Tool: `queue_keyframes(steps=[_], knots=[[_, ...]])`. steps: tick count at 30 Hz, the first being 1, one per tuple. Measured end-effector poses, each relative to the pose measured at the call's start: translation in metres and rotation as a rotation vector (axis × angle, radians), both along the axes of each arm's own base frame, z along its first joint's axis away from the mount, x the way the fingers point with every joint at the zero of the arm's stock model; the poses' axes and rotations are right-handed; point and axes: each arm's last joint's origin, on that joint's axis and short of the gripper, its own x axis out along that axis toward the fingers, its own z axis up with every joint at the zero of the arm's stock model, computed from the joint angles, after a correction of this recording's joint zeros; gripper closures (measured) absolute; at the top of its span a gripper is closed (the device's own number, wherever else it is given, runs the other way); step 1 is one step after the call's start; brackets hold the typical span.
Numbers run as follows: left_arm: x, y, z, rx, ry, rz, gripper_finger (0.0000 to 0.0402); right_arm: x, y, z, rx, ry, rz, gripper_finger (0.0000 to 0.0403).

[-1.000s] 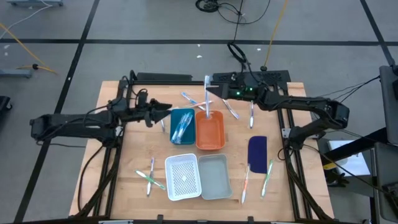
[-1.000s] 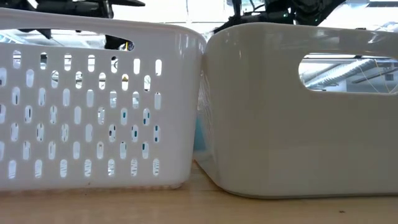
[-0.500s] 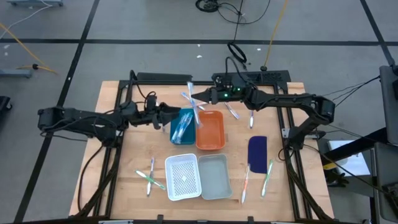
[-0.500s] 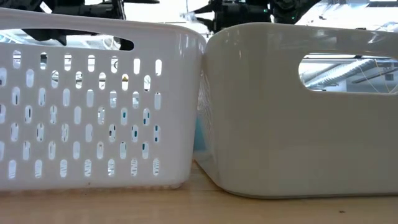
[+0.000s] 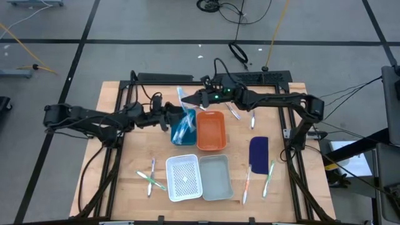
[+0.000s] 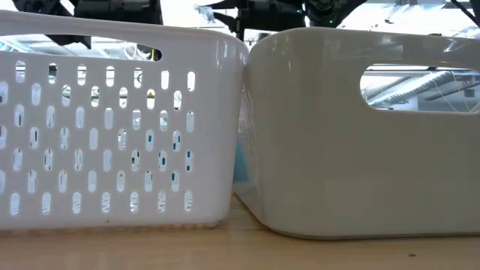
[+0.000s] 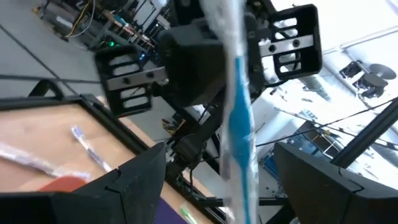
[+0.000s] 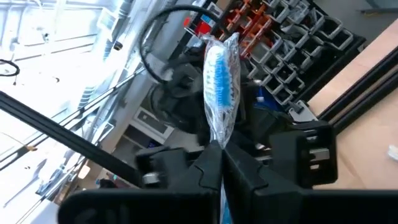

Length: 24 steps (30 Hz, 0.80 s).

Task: Pick & Place Toothbrushes
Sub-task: Put the blue toothbrush into the blue bin

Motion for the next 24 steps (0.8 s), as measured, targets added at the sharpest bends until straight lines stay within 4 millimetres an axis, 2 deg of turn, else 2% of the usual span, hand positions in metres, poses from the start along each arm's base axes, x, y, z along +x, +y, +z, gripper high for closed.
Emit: queue_keyframes(steps=[9, 12, 17, 20, 23, 24], knots=[[0.0119, -0.0035, 0.0022, -0.007, 0.103, -0.02, 0.0105, 0.0033, -0.0019, 0.0015, -0.03, -0.011, -0.029, 0.0403], [0.0122, -0.0037, 0.0003, -0.036, 0.119, -0.025, 0.0124, 0.0035, -0.0028, 0.0005, -0.031, -0.006, -0.032, 0.0403], [0.0119, -0.0035, 0.0019, -0.044, 0.103, -0.024, 0.02, 0.0034, -0.0028, 0.0005, -0.031, -0.005, -0.032, 0.0403], [0.0119, -0.0035, 0.0019, -0.044, 0.103, -0.025, 0.027, 0.0035, -0.0028, -0.0001, -0.033, 0.0, -0.032, 0.0403], [0.0119, -0.0035, 0.0018, -0.044, 0.103, -0.024, 0.0357, 0.0035, -0.0028, 0.0, -0.036, -0.001, -0.032, 0.0403], [0.012, -0.0035, 0.0018, -0.044, 0.104, -0.024, 0.037, 0.0034, -0.0027, 0.0, -0.038, -0.001, -0.031, 0.0403]])
